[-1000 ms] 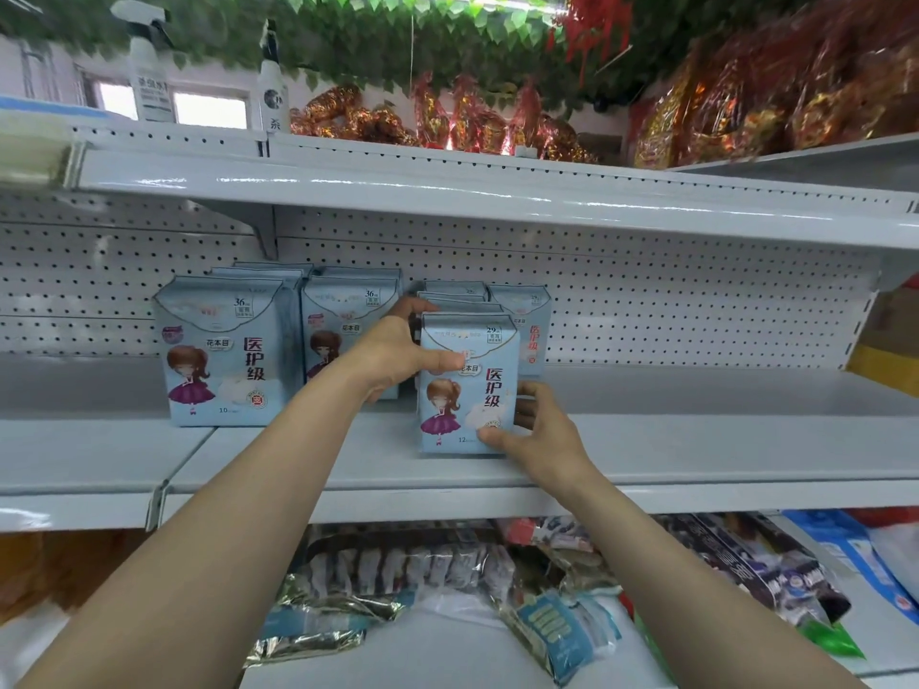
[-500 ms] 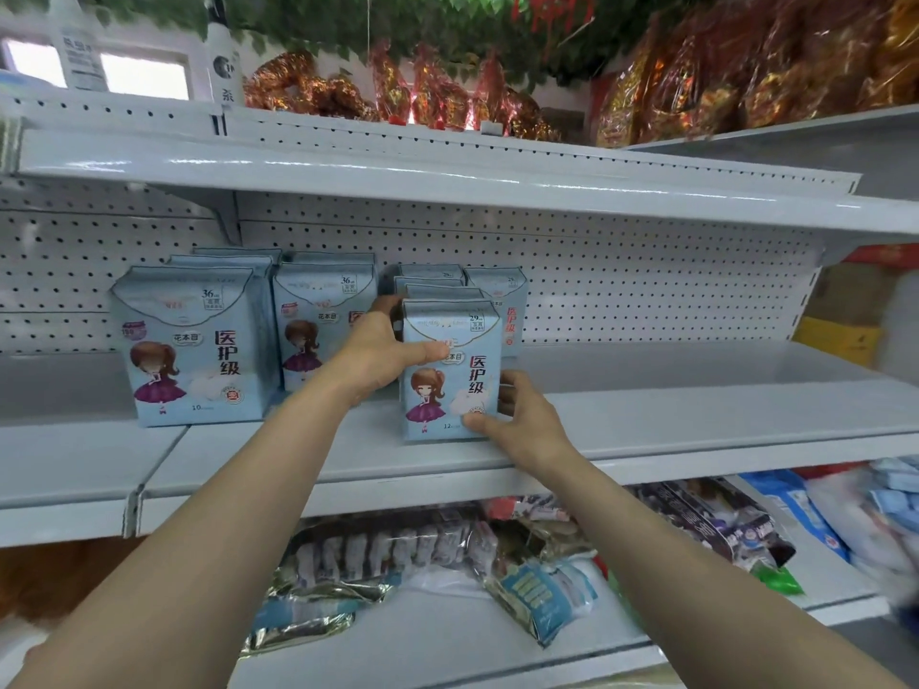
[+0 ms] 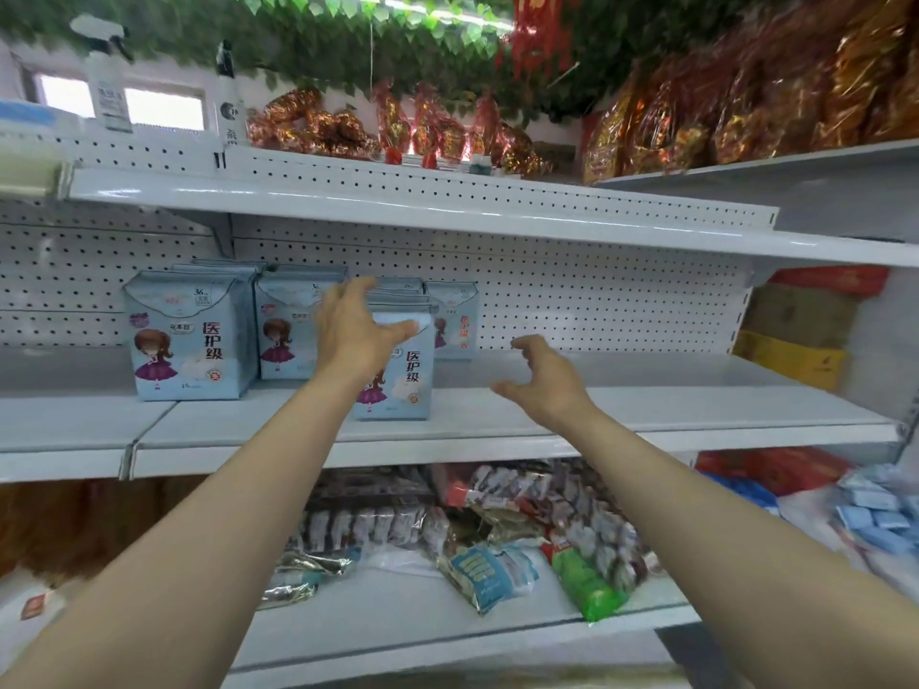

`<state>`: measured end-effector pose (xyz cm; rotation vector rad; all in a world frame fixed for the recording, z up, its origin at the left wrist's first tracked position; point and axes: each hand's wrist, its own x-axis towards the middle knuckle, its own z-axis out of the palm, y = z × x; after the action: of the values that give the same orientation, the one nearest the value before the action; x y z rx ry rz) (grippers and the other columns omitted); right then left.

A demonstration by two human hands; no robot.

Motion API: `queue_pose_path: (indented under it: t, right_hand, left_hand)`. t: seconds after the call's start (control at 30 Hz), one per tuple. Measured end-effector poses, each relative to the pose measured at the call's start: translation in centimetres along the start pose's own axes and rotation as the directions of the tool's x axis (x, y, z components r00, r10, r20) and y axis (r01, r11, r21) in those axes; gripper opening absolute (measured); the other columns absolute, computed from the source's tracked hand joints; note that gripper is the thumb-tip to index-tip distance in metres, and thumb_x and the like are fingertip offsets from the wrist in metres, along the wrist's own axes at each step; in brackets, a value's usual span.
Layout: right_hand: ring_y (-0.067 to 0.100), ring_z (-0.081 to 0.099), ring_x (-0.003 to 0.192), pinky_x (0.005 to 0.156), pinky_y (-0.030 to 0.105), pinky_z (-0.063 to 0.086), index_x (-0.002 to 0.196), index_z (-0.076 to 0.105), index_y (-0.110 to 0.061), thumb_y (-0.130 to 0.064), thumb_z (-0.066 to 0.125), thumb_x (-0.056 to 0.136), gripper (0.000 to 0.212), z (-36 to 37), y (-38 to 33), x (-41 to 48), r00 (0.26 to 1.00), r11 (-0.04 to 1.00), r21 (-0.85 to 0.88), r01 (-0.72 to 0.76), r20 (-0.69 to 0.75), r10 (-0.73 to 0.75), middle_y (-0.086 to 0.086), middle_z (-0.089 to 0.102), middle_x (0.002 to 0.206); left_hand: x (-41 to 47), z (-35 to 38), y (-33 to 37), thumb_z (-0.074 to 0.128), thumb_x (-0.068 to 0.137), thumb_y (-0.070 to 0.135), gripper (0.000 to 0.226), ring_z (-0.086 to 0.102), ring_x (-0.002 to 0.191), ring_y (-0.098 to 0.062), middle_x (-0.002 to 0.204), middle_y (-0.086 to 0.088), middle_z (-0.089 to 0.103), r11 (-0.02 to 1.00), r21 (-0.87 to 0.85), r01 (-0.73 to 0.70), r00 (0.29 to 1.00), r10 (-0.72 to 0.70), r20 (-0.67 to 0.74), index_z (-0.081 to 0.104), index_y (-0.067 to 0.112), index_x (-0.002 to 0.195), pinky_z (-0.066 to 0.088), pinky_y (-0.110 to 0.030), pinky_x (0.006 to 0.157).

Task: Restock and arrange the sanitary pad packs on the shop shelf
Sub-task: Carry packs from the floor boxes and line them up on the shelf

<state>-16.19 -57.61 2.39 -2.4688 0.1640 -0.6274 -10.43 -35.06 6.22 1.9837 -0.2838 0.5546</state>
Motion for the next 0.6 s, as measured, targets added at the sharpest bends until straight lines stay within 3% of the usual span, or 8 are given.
queue_pose_path:
  t: [0.13, 0.33, 0.6]
  right_hand:
    - [0.027, 0.047, 0.13, 0.098, 0.038, 0.044, 0.141, 0.046, -0.024, -0.036, 0.077, 0.087, 0.064, -7.0, 2.7, -3.5, 0.999, 0.983, -0.18, 0.025, -0.025, -0.03, 0.007, 0.051, 0.142]
    - [0.027, 0.036, 0.138, 0.107, 0.042, 0.039, 0.143, 0.048, -0.025, -0.035, 0.075, 0.087, 0.063, -17.3, 8.2, -10.7, 0.997, 0.904, -0.424, 0.051, -0.026, -0.069, 0.005, 0.046, 0.148]
    - [0.028, 0.038, 0.138, 0.107, 0.042, 0.042, 0.145, 0.047, -0.024, -0.038, 0.077, 0.084, 0.07, -27.5, 16.8, -21.1, 0.995, 0.819, -0.566, -0.091, -0.083, 0.053, 0.007, 0.046, 0.148]
  left_hand:
    - [-4.7, 3.2, 5.1, 0.079, 0.084, 0.021, 0.069, 0.029, 0.139, -0.026, 0.148, -0.007, 0.035, 0.997, 0.029, -0.072, 0.994, 0.07, 0.078, 0.046, 0.022, 0.144, 0.032, -0.031, 0.104]
    - [-13.5, 10.3, 12.2, 0.079, 0.083, 0.019, 0.071, 0.03, 0.138, -0.028, 0.148, -0.007, 0.034, 0.981, 0.093, -0.169, 0.957, 0.141, 0.253, 0.045, 0.025, 0.145, 0.032, -0.039, 0.111]
    - [-24.7, 20.0, 18.5, 0.078, 0.083, 0.023, 0.073, 0.027, 0.14, -0.03, 0.15, -0.008, 0.033, 0.96, 0.094, -0.263, 0.888, 0.203, 0.412, 0.042, 0.024, 0.147, 0.035, -0.043, 0.11]
